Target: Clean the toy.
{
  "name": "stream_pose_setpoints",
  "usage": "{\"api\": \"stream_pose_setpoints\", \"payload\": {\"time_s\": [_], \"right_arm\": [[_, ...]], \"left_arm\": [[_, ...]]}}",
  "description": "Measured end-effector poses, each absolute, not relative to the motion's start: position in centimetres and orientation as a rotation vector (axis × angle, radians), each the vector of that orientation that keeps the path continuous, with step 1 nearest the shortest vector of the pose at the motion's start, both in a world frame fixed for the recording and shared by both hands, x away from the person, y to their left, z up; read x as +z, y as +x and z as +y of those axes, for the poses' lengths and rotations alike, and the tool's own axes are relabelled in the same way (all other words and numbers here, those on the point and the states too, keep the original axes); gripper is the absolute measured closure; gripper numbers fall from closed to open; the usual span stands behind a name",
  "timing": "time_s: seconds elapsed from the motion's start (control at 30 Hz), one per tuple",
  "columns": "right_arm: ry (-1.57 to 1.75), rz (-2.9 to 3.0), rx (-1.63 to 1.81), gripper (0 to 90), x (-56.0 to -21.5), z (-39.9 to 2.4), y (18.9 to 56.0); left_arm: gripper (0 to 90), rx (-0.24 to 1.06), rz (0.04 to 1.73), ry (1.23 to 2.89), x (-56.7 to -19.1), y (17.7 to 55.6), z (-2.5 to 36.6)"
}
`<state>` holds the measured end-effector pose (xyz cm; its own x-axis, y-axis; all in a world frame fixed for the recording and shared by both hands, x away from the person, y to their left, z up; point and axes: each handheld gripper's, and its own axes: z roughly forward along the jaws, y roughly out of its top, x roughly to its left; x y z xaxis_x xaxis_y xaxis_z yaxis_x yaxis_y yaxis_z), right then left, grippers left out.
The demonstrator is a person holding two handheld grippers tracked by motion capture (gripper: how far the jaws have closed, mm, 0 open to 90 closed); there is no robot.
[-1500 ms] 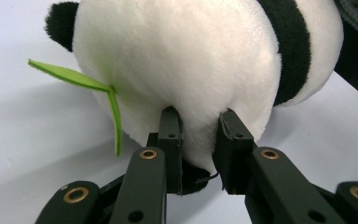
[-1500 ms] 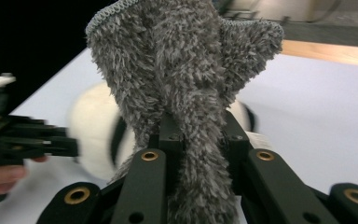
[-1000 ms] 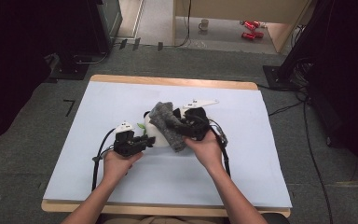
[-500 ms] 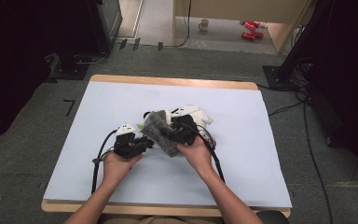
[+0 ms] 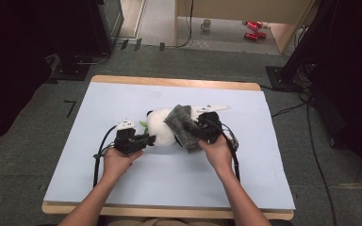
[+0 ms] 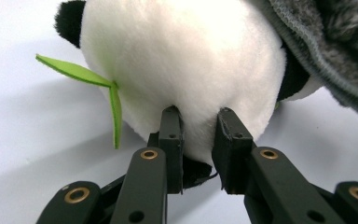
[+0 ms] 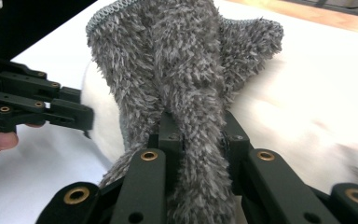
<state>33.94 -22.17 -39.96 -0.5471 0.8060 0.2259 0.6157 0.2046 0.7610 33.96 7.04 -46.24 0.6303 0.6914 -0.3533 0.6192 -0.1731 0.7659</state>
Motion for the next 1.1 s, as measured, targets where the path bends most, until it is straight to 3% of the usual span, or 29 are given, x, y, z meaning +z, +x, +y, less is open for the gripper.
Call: {"api": "stream_pose_setpoints", "payload": {"time_s": [0.37,0.97,1.1], "right_arm": [[1.516,2.102,1.256,75.8,-40.8,-27.3,33.7],[1.680,2.091,1.114,76.0,-44.0,-29.9,34.6],[1.682,2.039,1.163,76.0,-42.7,-30.9,34.2]], "left_arm": [[75.1,0.113,1.017,1.895,-46.2,34.6,6.9],[74.7,0.110,0.996,1.878,-46.5,34.7,7.2],[74.1,0.110,0.987,1.867,-46.3,34.7,7.3]]}}
